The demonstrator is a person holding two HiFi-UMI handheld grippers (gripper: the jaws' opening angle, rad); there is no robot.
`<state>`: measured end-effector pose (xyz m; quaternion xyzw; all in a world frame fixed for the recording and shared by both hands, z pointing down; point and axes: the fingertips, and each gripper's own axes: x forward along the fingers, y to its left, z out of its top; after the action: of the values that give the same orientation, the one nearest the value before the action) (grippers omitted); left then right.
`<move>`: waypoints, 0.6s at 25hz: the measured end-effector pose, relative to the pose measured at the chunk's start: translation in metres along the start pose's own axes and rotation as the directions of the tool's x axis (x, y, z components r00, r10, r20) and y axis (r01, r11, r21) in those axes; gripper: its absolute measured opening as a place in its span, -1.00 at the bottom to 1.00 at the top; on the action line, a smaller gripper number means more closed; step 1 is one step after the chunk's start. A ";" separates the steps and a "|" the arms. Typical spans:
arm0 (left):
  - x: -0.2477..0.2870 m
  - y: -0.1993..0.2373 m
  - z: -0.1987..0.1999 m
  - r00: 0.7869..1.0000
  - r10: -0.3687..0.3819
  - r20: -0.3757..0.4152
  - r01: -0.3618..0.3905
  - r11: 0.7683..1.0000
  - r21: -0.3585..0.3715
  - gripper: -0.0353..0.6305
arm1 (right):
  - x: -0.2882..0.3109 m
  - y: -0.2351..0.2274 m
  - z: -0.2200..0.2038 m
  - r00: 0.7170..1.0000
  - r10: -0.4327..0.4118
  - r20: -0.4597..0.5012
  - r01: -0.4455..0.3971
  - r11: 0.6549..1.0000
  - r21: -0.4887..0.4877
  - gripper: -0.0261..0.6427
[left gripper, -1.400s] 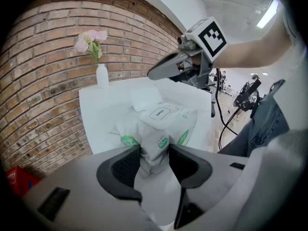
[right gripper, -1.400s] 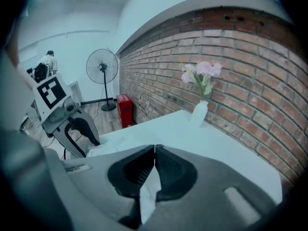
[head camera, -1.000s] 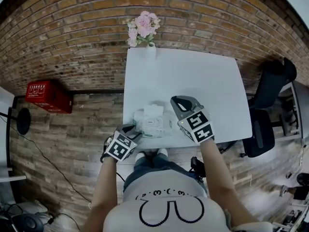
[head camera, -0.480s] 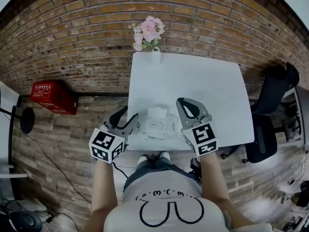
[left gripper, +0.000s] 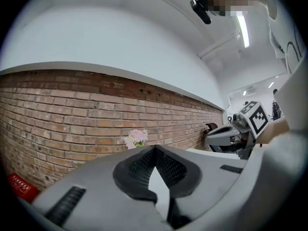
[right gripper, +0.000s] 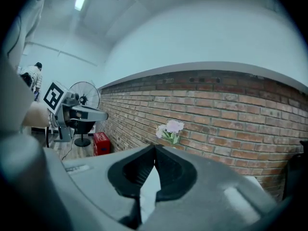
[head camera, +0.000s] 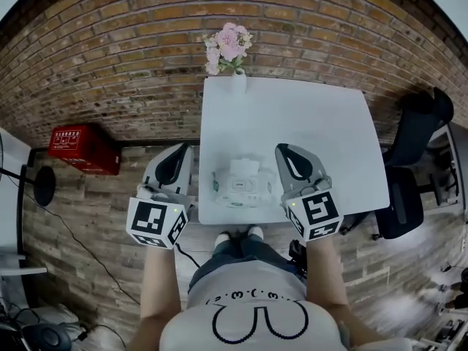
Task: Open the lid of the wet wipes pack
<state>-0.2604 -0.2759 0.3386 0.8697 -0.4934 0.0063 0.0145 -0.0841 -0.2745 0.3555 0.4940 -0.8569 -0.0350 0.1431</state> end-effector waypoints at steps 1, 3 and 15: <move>0.000 0.001 0.002 1.000 0.000 0.001 0.000 1.000 0.005 -0.90 | -0.003 0.001 0.003 1.000 -0.011 0.010 0.011 1.000 0.010 -0.93; -0.001 0.001 0.004 1.000 -0.003 0.005 0.003 1.000 0.015 -0.90 | -0.009 0.003 0.009 0.999 -0.025 0.038 0.024 0.999 0.034 -0.93; -0.008 -0.009 0.018 0.997 -0.039 0.065 0.038 0.999 0.027 -0.90 | -0.037 0.001 0.032 0.989 -0.093 0.119 0.087 0.995 0.058 -0.93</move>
<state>-0.2563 -0.2650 0.3200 0.8789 -0.4766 -0.0162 -0.0127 -0.0765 -0.2444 0.3171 0.5328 -0.8414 -0.0489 0.0762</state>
